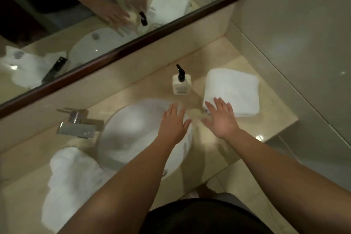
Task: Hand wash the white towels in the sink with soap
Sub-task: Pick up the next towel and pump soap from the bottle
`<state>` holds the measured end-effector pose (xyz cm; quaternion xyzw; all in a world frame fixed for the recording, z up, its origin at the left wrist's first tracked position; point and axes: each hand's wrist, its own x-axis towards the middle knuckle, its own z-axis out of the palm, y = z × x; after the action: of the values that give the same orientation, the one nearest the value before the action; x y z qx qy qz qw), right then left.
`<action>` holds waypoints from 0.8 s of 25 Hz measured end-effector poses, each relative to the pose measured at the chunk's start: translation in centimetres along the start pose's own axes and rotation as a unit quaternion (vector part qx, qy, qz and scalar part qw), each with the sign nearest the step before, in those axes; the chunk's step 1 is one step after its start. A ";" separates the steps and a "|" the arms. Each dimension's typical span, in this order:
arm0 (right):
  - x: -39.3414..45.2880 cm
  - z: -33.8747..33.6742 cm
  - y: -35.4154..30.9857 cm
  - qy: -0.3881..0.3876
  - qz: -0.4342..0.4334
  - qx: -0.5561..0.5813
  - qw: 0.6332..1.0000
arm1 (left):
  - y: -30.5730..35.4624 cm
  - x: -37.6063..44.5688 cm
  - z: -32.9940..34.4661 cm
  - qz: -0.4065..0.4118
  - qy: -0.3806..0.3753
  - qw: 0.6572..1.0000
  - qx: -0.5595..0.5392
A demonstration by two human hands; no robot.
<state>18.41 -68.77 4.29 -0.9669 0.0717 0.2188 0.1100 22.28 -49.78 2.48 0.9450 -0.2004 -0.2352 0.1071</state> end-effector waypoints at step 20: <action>-4.0 4.5 -25.5 -0.043 -0.348 -0.073 0.934 | -16.8 -24.9 2.9 -0.377 0.152 0.905 -0.127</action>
<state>17.77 -42.70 6.66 -0.9265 -0.2899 0.2129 0.1110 6.19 -24.38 4.97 0.9528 0.2207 -0.1354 0.1588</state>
